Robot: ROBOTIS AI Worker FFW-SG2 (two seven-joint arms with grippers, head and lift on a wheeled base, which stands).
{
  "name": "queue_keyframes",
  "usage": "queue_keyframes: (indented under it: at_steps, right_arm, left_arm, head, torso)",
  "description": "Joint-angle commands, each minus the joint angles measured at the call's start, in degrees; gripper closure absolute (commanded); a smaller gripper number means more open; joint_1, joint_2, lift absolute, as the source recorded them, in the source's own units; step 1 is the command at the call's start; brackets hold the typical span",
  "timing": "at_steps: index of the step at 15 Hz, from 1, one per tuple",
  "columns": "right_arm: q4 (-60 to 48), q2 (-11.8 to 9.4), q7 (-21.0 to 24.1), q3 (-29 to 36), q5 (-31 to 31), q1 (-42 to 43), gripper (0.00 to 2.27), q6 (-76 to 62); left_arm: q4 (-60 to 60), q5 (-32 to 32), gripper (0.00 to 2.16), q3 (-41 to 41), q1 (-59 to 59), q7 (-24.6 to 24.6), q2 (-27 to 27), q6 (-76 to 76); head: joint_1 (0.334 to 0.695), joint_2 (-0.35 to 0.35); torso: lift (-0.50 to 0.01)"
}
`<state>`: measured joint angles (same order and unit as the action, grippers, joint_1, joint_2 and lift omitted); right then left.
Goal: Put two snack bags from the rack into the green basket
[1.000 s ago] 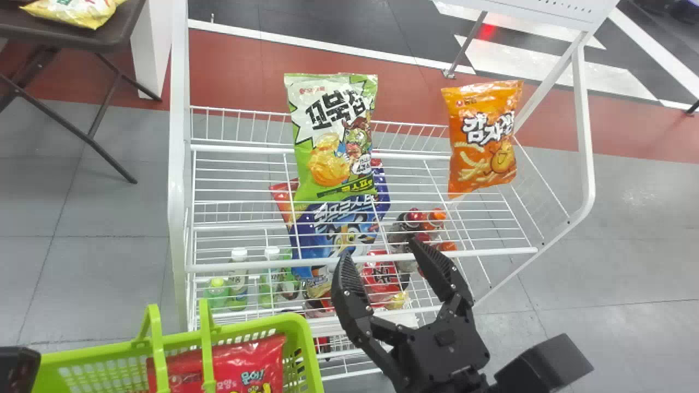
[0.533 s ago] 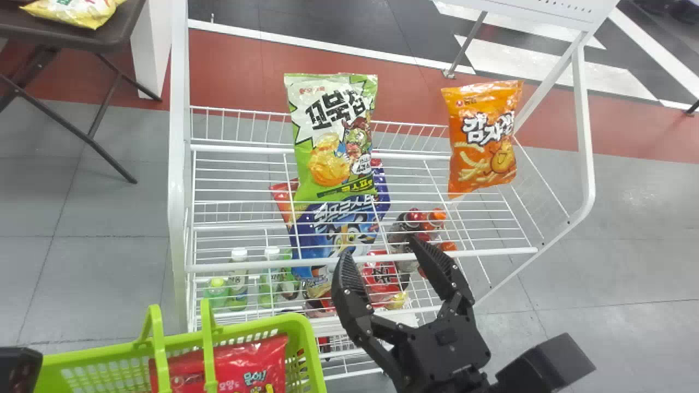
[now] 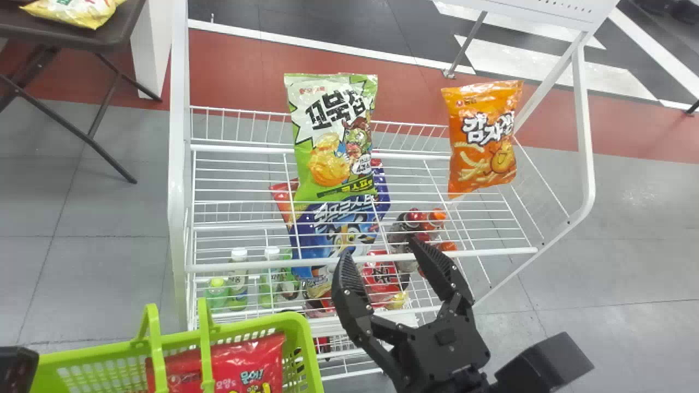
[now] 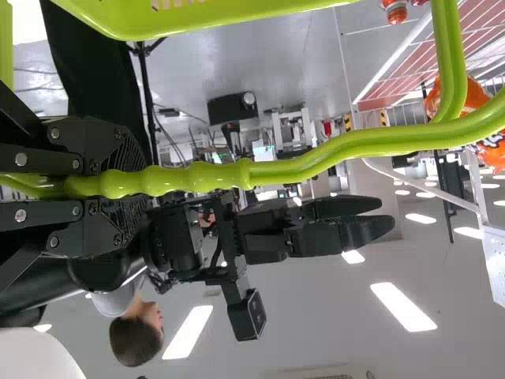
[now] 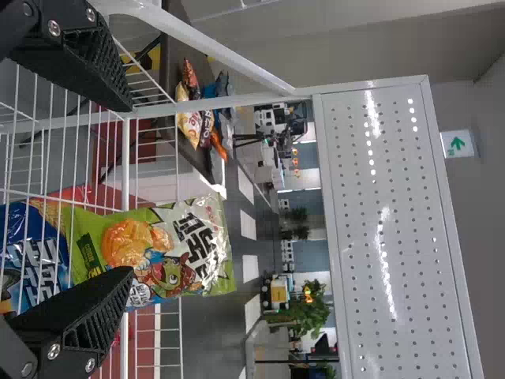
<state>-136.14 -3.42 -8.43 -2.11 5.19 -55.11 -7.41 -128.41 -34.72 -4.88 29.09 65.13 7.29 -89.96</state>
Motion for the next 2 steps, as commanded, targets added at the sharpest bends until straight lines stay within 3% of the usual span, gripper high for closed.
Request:
queue_keyframes:
  at_steps: [1,2]
  right_arm:
    - [0.0,0.08,-0.01,0.0,0.09,0.0,0.09,-0.01]
    - [0.0,0.08,-0.01,0.0,0.09,0.0,0.09,-0.01]
  left_arm:
    - [-0.17,-0.08,1.22,0.05,0.0,0.0,0.0,-0.07]
    - [-0.17,-0.26,1.22,0.05,0.0,0.0,0.0,-0.07]
  head:
    - [0.695,-0.35]
    - [0.695,-0.35]
  torso:
    - [-0.004]
    - [-0.004]
